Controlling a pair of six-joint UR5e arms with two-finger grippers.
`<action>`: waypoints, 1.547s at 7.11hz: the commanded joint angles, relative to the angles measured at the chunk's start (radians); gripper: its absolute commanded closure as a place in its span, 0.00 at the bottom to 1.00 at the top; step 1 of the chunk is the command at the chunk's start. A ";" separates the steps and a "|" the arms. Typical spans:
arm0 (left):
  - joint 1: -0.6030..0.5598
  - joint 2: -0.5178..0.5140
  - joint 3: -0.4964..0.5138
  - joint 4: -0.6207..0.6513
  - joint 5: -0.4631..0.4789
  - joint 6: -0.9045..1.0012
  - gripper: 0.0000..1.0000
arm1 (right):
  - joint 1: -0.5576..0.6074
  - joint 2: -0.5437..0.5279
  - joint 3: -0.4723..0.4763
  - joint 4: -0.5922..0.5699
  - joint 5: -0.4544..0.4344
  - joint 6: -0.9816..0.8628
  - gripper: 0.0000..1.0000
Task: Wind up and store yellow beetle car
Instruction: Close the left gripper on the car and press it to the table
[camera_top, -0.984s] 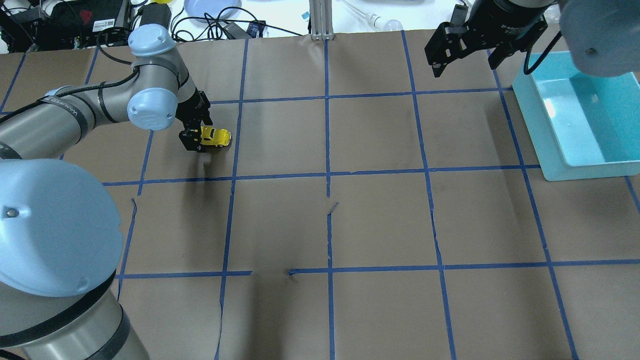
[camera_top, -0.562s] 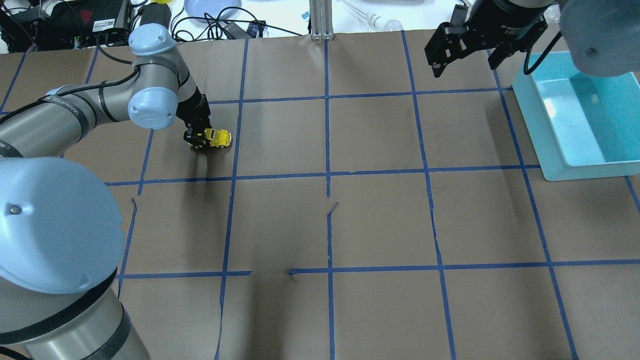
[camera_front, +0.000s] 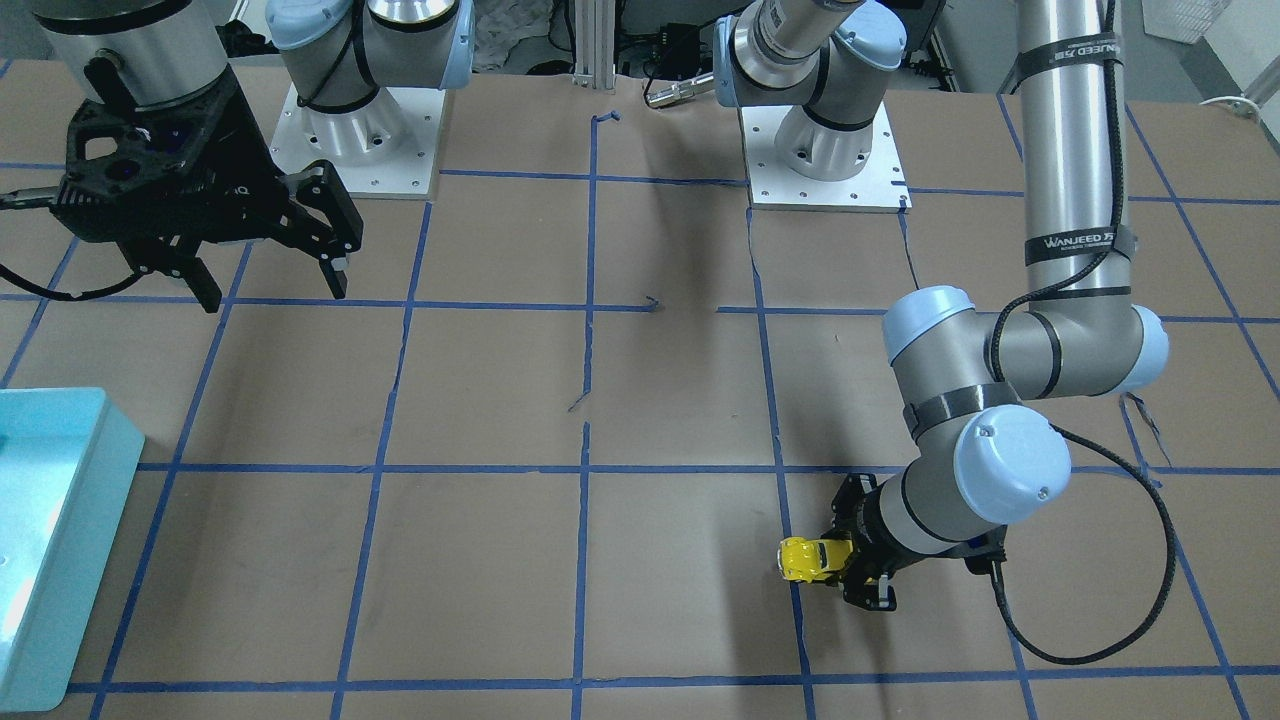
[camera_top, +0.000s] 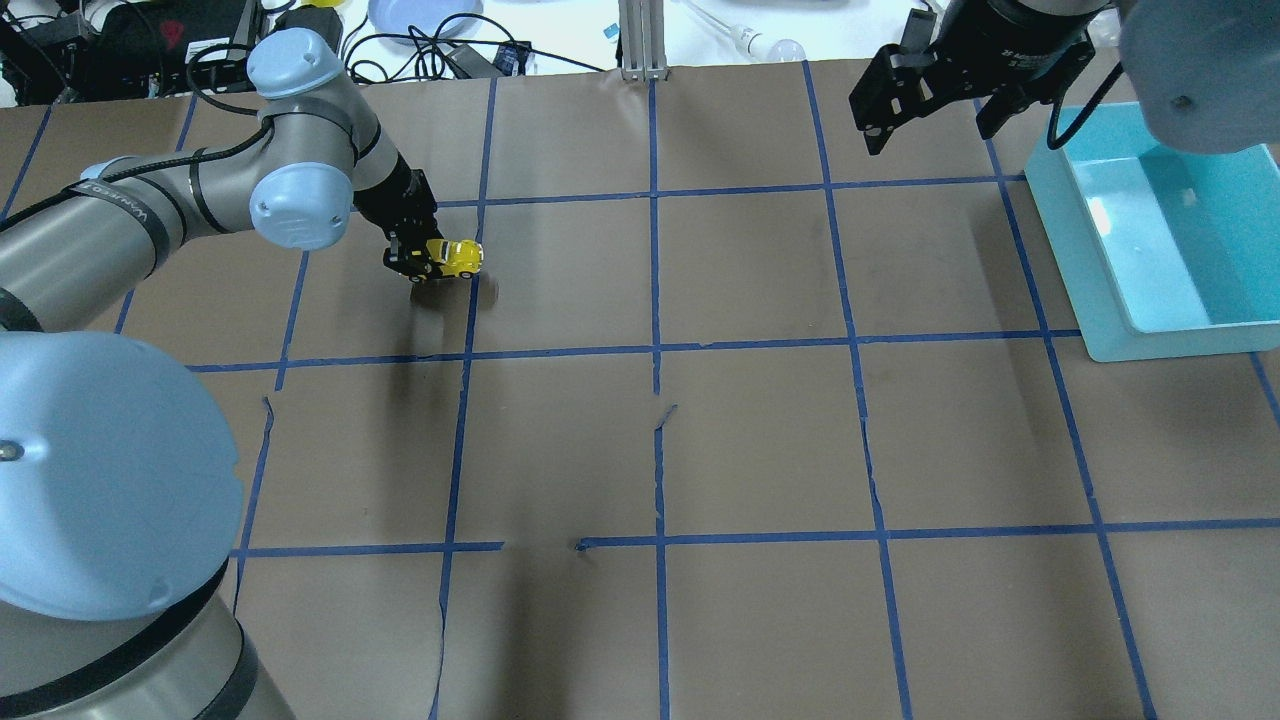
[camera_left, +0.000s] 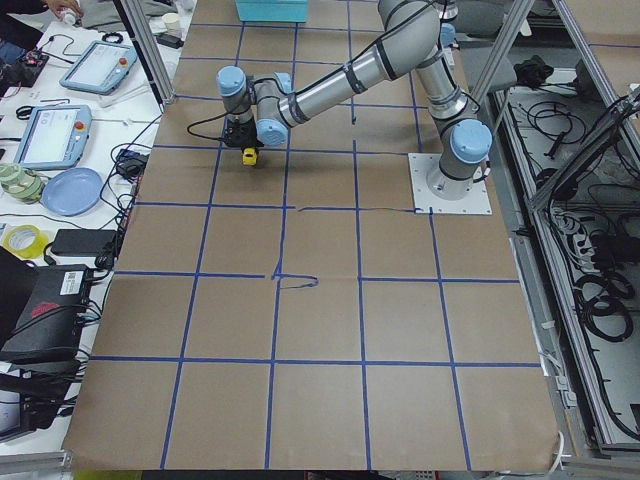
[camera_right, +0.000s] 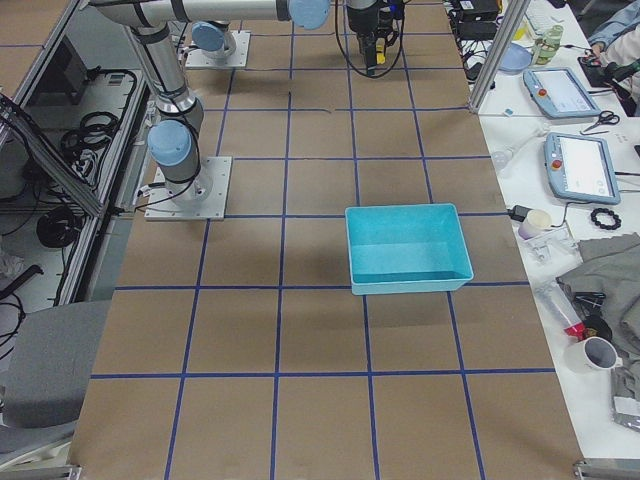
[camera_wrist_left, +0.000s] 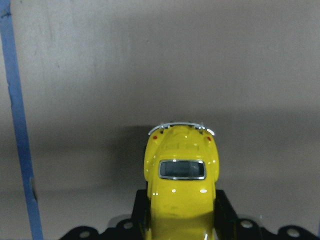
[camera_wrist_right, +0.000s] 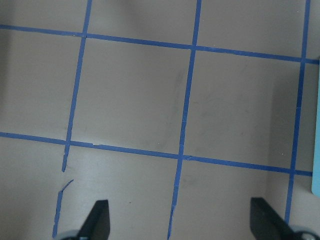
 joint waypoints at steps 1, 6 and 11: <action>-0.012 -0.013 -0.001 -0.003 -0.105 -0.010 1.00 | 0.000 0.000 0.000 0.001 0.000 0.000 0.00; -0.003 -0.043 0.004 -0.005 -0.090 0.038 1.00 | 0.000 0.000 0.000 0.001 0.000 0.000 0.00; 0.046 -0.034 0.004 -0.002 0.019 0.121 1.00 | 0.000 0.000 0.000 0.001 0.000 -0.002 0.00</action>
